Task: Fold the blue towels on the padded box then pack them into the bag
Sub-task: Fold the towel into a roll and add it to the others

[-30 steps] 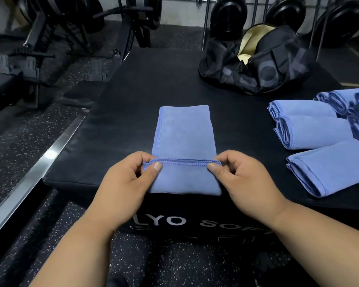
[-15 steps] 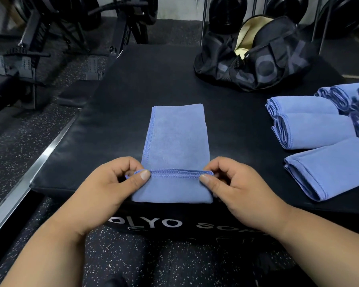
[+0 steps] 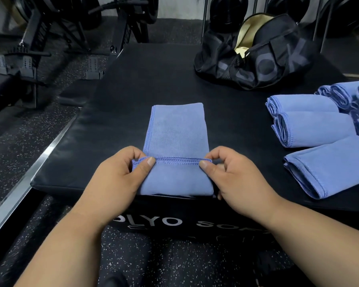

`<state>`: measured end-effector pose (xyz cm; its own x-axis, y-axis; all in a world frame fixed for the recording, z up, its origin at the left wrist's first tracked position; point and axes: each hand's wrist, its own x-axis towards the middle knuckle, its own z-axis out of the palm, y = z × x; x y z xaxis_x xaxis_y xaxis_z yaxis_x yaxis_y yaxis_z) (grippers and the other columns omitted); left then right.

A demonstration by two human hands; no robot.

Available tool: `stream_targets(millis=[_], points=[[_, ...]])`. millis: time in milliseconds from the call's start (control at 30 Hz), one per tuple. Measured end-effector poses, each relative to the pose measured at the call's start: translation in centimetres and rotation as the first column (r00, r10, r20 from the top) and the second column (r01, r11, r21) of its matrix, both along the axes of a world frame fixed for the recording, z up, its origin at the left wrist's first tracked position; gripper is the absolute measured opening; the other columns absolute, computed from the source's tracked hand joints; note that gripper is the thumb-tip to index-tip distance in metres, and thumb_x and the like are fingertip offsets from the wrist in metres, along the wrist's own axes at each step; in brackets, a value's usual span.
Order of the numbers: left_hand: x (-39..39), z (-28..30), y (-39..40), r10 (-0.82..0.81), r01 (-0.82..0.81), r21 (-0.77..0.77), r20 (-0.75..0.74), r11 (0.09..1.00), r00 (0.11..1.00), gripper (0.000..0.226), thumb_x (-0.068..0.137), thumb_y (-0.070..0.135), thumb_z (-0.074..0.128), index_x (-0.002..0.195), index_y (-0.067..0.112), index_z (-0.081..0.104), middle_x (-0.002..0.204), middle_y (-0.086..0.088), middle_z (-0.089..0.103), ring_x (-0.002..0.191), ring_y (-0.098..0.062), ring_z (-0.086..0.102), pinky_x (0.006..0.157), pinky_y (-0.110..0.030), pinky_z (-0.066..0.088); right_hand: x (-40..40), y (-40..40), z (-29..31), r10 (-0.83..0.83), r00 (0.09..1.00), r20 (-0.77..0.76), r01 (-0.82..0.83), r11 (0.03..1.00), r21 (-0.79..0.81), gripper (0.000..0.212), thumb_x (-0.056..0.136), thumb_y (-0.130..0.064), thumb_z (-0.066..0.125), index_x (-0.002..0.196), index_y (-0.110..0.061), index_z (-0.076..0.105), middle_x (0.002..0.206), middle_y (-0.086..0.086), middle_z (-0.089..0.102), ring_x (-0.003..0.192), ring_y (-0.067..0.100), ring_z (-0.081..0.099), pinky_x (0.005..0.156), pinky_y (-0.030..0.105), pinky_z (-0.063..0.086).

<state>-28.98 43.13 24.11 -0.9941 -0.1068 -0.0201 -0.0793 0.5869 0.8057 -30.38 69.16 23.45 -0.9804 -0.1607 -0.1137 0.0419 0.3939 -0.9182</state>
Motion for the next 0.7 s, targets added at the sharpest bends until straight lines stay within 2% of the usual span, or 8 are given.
stream_targets(millis=[100,233,367,533,600,700], points=[[-0.4,-0.2,0.5,0.082,-0.082,-0.025,-0.015,0.996,0.997,0.019,0.094,0.053,0.071,0.094,0.034,0.069,0.074,0.005,0.069,0.066,-0.015,0.061,0.068,-0.037,0.051,-0.6,-0.3,-0.3,-0.036,0.999,0.009,0.035,0.998,0.052,0.018,0.101,-0.038,0.066,0.091,-0.023,0.066,0.060,0.002,0.066,0.049,0.016,0.058,0.054,0.032,0.048],[-0.6,-0.3,0.4,0.127,-0.127,0.029,0.007,0.991,0.992,0.025,0.088,0.055,0.077,0.096,0.033,0.070,0.064,0.000,0.060,0.055,-0.007,0.048,0.059,-0.031,0.042,-1.0,-0.3,-0.7,-0.061,0.998,-0.005,0.062,0.988,0.140,0.019,0.099,-0.043,0.067,0.090,-0.026,0.067,0.060,-0.012,0.065,0.054,0.014,0.063,0.057,0.028,0.049],[-0.4,-0.1,0.1,0.128,-0.134,0.188,0.047,0.973,0.991,0.027,0.087,0.051,0.080,0.103,0.034,0.067,0.060,0.008,0.052,0.055,-0.007,0.045,0.059,-0.030,0.039,-1.1,-0.4,-1.0,-0.077,0.997,-0.025,0.080,0.976,0.202,0.019,0.097,-0.045,0.068,0.090,-0.028,0.066,0.059,-0.007,0.064,0.052,0.015,0.061,0.056,0.030,0.049],[-0.1,0.1,-0.7,0.064,-0.091,0.351,0.088,0.932,0.994,0.024,0.092,0.034,0.080,0.111,0.034,0.065,0.063,0.003,0.054,0.051,-0.009,0.044,0.057,-0.029,0.035,-1.0,-0.5,-1.0,-0.078,0.996,-0.032,0.083,0.975,0.207,0.018,0.098,-0.044,0.068,0.091,-0.028,0.064,0.055,-0.002,0.060,0.045,0.009,0.050,0.053,0.028,0.043],[-0.1,0.1,-0.8,0.068,-0.093,0.325,0.086,0.941,0.994,0.024,0.094,0.034,0.078,0.112,0.035,0.063,0.064,0.002,0.057,0.052,-0.008,0.047,0.059,-0.030,0.037,-0.9,-0.6,-0.9,-0.086,0.995,-0.043,0.093,0.978,0.190,0.017,0.098,-0.043,0.068,0.091,-0.028,0.065,0.054,-0.002,0.059,0.046,0.008,0.048,0.052,0.025,0.041],[0.0,-0.3,-0.6,0.079,-0.084,0.088,0.060,0.993,0.995,0.024,0.093,0.042,0.077,0.106,0.041,0.058,0.070,-0.001,0.064,0.057,-0.011,0.054,0.063,-0.033,0.044,-0.8,-0.7,-0.8,-0.095,0.994,-0.058,0.103,0.979,0.173,0.016,0.098,-0.042,0.069,0.091,-0.028,0.065,0.054,-0.002,0.058,0.046,0.009,0.048,0.051,0.024,0.041]])
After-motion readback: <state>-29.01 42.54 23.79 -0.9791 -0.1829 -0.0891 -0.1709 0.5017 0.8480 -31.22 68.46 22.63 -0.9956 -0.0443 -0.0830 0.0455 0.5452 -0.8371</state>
